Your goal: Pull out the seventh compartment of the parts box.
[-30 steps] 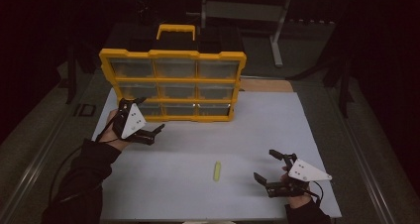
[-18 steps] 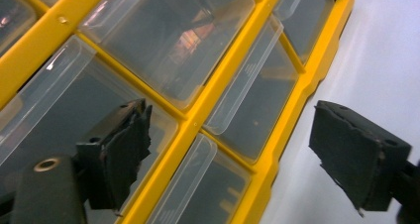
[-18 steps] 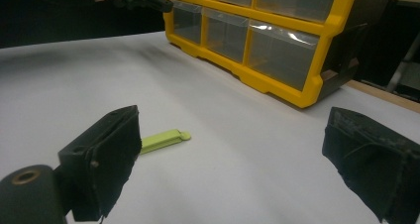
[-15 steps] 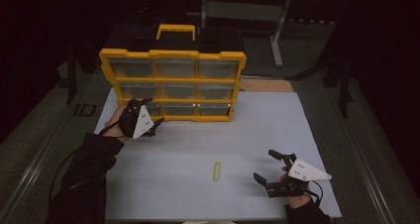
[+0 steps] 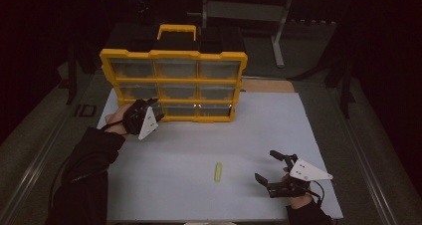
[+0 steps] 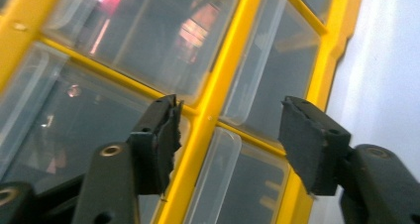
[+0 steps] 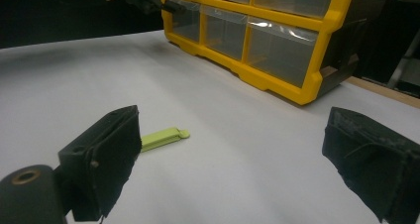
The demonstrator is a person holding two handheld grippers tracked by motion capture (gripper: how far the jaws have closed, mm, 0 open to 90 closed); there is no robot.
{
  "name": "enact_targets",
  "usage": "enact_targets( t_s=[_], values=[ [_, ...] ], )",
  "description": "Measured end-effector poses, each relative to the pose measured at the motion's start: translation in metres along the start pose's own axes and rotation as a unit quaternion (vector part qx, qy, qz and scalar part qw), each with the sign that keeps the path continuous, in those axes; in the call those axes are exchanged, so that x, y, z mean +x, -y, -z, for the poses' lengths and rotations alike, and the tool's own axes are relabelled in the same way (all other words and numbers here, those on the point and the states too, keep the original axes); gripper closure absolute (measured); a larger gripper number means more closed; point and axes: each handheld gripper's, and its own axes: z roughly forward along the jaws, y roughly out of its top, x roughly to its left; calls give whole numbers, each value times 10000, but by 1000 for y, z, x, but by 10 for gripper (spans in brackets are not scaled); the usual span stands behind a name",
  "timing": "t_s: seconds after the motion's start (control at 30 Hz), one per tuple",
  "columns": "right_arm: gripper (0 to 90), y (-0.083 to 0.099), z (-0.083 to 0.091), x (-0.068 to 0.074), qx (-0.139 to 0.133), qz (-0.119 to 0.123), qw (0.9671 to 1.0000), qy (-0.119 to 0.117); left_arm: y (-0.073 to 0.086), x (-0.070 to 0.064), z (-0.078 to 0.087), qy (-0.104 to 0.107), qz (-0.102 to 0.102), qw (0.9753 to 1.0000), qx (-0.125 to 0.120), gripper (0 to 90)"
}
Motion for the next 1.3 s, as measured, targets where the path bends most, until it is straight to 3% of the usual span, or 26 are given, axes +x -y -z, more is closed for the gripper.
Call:
enact_targets(
  t_s=[0.17, 0.4, 0.57, 0.6, 0.8, 0.87, 0.97, 1.03, 1.17, 1.23, 1.3],
  values=[
    [81, 0, 0, 0, 1, -31, 10000, 8, 5, -3, -5, 35, -74, 10000, -36, 433],
    [81, 1, -1, -1, 18, -38, 10000, 22, 5, -6, -12, 130, -397, 9991, 53, 503],
    [81, 1, -1, -1, 27, -41, 10000, 18, 7, -4, -14, 185, -416, 9990, 50, 534],
    [82, 1, -1, -1, 27, -40, 10000, 20, 7, -4, -14, 170, -490, 9986, 80, 534],
    [81, 1, -1, -1, 28, -43, 10000, 13, 7, -5, -14, 98, -430, 9990, 82, 552],
    [81, 1, -1, -1, 20, -23, 10000, 20, 7, -4, -13, 60, -446, 9989, 119, 596],
    [81, 1, -1, -1, 24, -33, 10000, 8, 9, -4, -12, 20, -561, 9983, 138, 619],
    [81, 1, -1, -1, 28, -37, 10000, 3, 8, -8, -13, -98, -967, 9950, 229, 616],
    [81, 0, -3, 0, 46, -29, 10000, -18, 7, -9, -13, -135, -1117, 9932, 306, 607],
    [82, 0, -3, 1, 50, -18, 10000, -28, 6, -13, -14, -225, -1423, 9887, 413, 600],
    [82, 0, -3, 1, 50, -25, 10000, -29, 6, -13, -14, -229, -1350, 9898, 399, 602]
  ],
)
